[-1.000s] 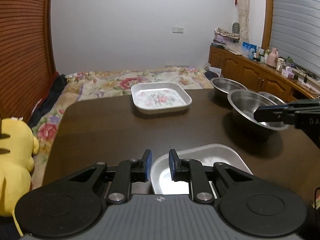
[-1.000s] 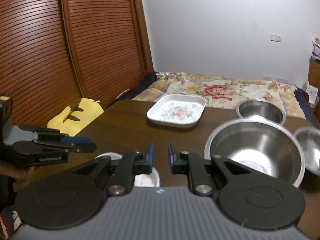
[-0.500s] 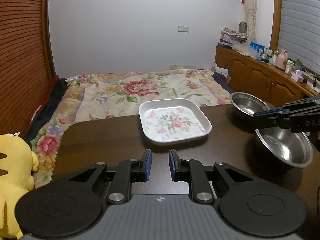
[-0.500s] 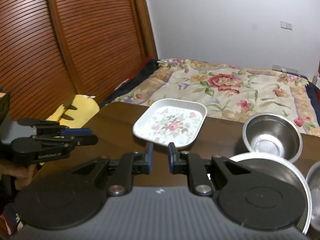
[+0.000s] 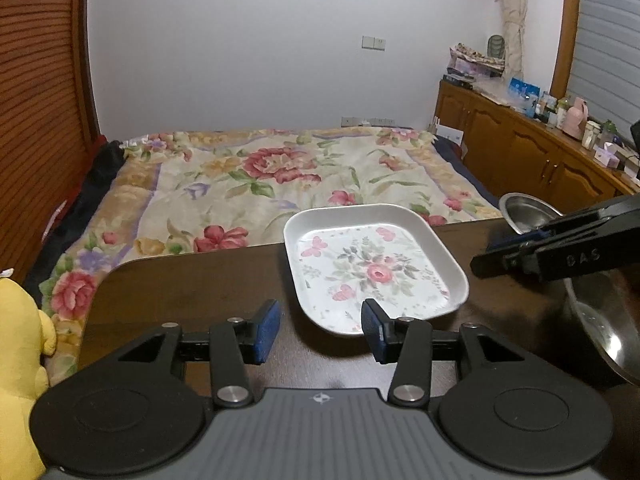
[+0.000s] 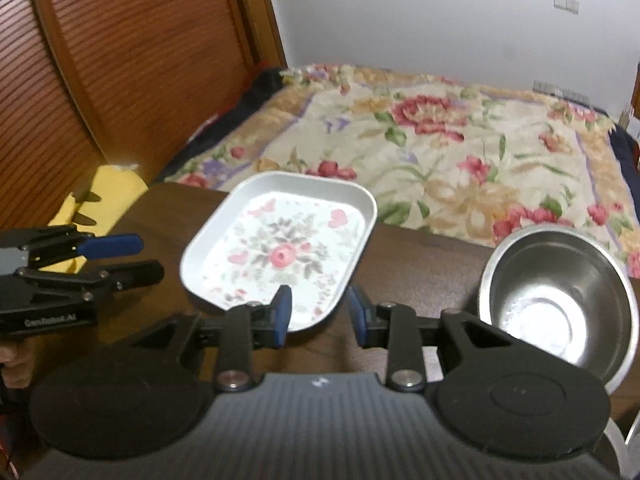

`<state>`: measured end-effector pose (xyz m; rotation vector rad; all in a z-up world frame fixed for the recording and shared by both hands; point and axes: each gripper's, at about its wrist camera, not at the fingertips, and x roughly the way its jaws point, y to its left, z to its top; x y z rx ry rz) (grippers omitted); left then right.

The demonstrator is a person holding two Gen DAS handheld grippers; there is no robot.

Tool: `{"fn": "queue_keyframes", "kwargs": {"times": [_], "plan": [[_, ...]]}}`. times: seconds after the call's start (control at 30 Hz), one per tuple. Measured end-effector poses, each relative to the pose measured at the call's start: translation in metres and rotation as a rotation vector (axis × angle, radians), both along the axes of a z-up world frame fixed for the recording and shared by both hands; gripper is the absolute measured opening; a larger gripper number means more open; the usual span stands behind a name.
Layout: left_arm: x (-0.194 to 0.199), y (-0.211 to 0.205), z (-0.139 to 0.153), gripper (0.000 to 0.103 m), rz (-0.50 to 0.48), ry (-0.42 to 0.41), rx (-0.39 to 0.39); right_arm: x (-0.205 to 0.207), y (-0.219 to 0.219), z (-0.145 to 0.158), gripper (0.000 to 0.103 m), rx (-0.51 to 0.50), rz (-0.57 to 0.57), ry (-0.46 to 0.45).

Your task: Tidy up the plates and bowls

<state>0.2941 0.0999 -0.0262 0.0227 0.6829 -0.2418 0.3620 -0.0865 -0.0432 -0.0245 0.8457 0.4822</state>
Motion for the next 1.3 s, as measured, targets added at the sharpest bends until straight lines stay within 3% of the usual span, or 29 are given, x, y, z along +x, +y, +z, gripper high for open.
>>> {"fn": "queue_keyframes", "kwargs": {"times": [0.27,0.4,0.53,0.73,0.93,1.3], "plan": [[0.024,0.005,-0.015,0.043,0.006,0.032,-0.015,0.013,0.005,-0.010,0.033,-0.036,0.008,0.040],[0.034,0.007,-0.022,0.034,0.013,0.050,-0.026,0.020,0.006,-0.013,0.033,-0.042,0.011,0.059],[0.042,0.010,-0.027,0.030,0.029,0.066,-0.043,0.023,0.007,-0.016,0.025,-0.041,0.015,0.073],[0.047,0.011,-0.031,0.026,0.029,0.072,-0.062,0.026,0.007,-0.019,0.021,-0.025,0.021,0.085],[0.050,0.008,-0.034,0.013,0.018,0.079,-0.072,0.030,0.008,-0.021,0.018,-0.029,0.028,0.093],[0.037,0.008,-0.026,0.011,0.021,0.085,-0.054,0.022,0.004,-0.013,0.015,0.001,0.045,0.096]]}}
